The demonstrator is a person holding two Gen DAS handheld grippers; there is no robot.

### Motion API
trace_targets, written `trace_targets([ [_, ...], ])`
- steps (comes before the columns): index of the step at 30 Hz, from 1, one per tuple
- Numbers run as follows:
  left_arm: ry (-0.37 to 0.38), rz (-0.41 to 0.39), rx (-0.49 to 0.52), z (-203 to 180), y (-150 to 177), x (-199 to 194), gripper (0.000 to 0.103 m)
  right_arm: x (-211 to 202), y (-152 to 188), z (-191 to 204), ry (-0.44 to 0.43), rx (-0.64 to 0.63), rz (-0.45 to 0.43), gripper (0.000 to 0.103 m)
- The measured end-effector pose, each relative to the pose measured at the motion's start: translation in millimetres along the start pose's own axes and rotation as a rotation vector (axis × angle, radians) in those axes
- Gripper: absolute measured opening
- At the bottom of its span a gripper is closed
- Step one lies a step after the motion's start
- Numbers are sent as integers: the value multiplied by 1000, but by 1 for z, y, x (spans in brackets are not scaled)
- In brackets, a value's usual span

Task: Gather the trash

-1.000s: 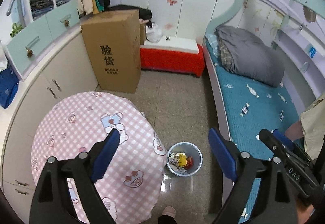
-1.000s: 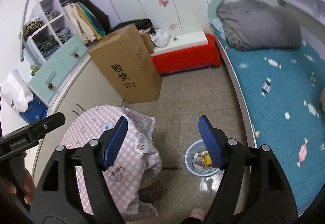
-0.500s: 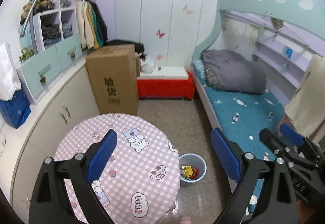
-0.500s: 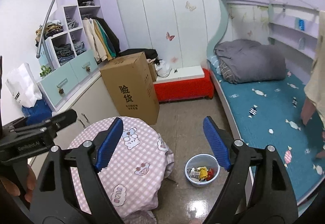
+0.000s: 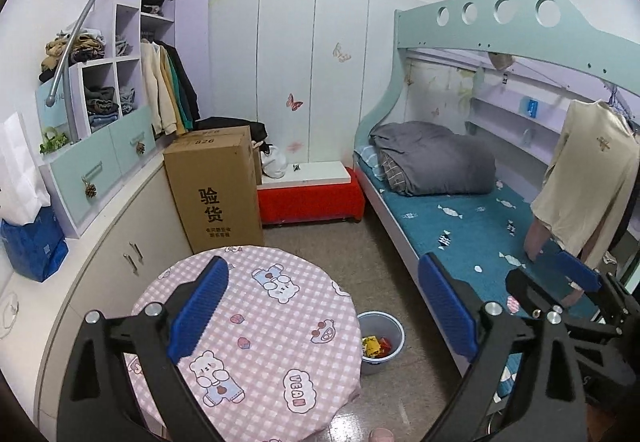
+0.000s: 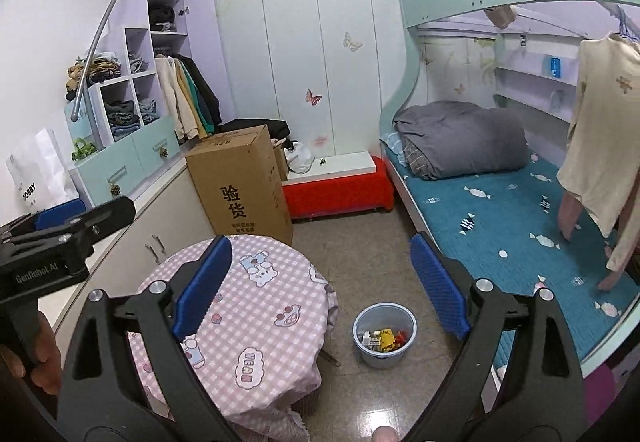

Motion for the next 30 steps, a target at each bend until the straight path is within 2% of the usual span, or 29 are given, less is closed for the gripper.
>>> trace_targets([
  [12,1,-44,2,16,4,-20,94,-14,9,17,5,-16,-3,90],
  [30,-2,-63,2,27,3,-21,94,-1,6,33,-18,-44,15,90],
])
Point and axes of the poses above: each gripper's, at about its wrist camera, not at the fingertips, and x roughly the way its jaws point, z to its left, y to its underside, the point moved 7 cm from there along x, roughly the way its jaws point, and after that the axes turned 4 degrees about z, right-handed, at the moved point
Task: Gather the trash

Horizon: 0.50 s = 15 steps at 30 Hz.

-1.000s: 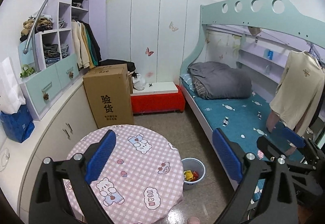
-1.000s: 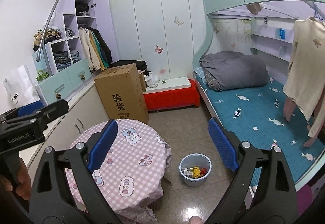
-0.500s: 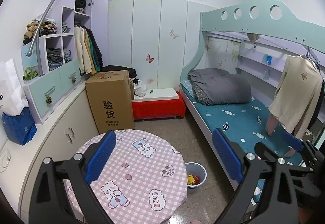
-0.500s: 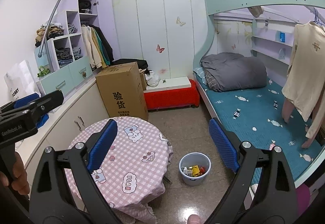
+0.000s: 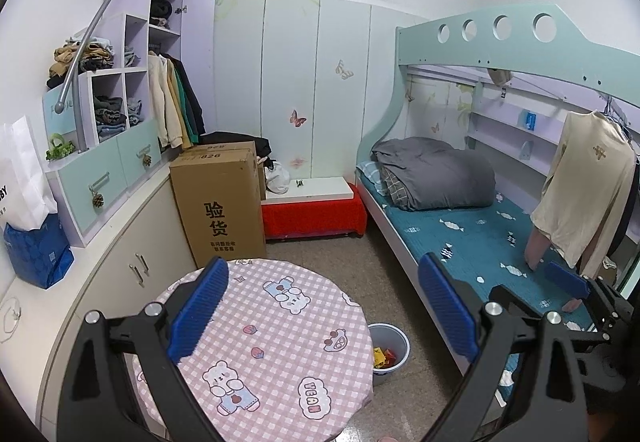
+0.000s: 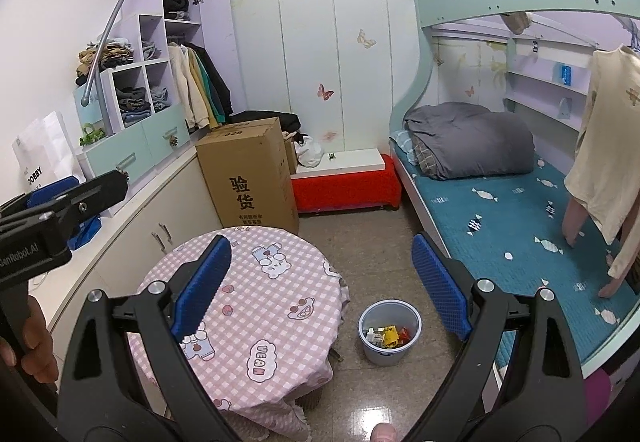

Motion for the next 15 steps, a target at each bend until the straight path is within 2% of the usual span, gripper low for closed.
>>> trace_targets([
  [15,13,-4,-1,1,-1,3,94,5,-1,2,-5,-4,9,90],
])
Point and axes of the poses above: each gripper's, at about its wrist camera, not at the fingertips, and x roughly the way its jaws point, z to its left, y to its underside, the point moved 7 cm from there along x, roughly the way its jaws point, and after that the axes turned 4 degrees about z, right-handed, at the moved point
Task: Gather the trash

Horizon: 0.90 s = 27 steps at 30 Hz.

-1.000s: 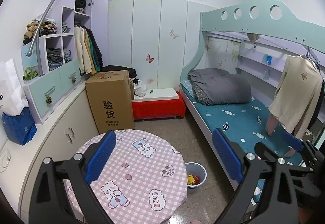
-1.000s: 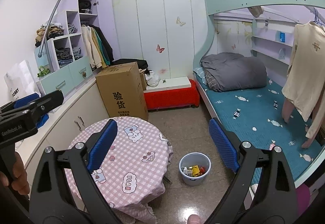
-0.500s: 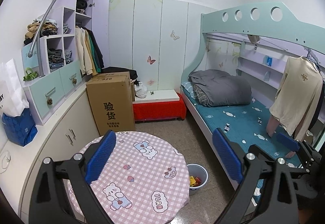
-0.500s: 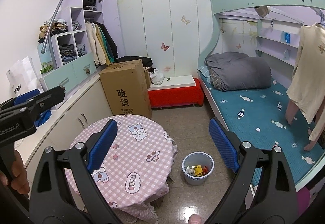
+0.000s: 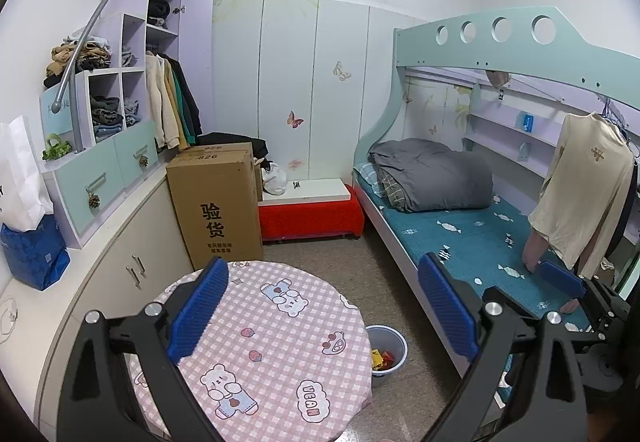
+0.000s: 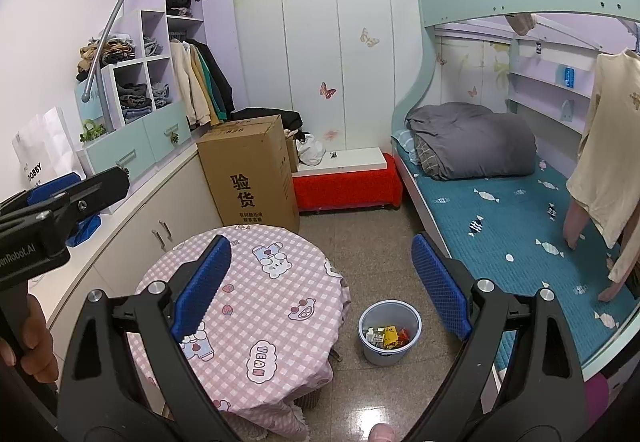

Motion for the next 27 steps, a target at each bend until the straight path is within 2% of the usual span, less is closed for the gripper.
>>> trace_targets([
  [27,15,-3,9,-6,-3,4,94,4,-1,-4,3,-9,-7,90],
])
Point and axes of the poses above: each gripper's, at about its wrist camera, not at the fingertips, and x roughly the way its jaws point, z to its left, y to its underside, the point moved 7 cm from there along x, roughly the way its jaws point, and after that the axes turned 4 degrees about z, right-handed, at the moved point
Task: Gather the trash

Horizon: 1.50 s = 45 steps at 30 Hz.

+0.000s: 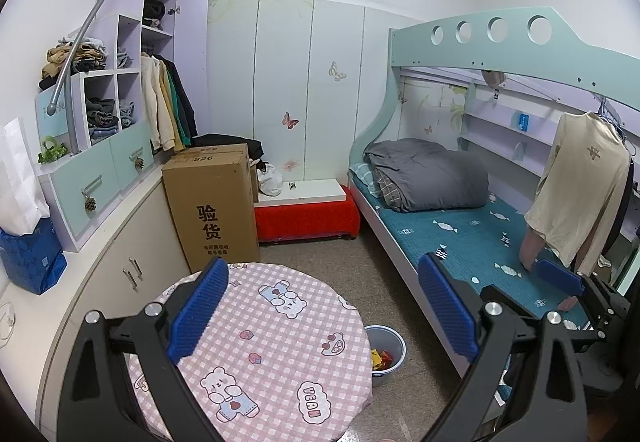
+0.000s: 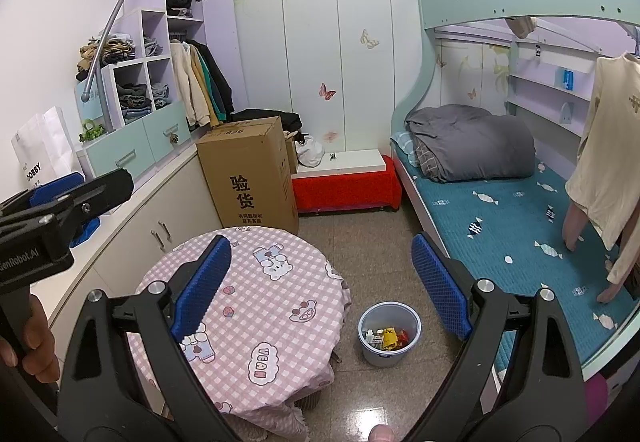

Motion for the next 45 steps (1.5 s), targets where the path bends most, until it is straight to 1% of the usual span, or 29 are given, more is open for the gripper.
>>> trace_targets([
  [16,8,2,3,-1,1,2,94,0,1,1,1,-3,5,90],
  [45,28,25,18,-9,5,17,94,7,-1,-22,17,10,20,90],
])
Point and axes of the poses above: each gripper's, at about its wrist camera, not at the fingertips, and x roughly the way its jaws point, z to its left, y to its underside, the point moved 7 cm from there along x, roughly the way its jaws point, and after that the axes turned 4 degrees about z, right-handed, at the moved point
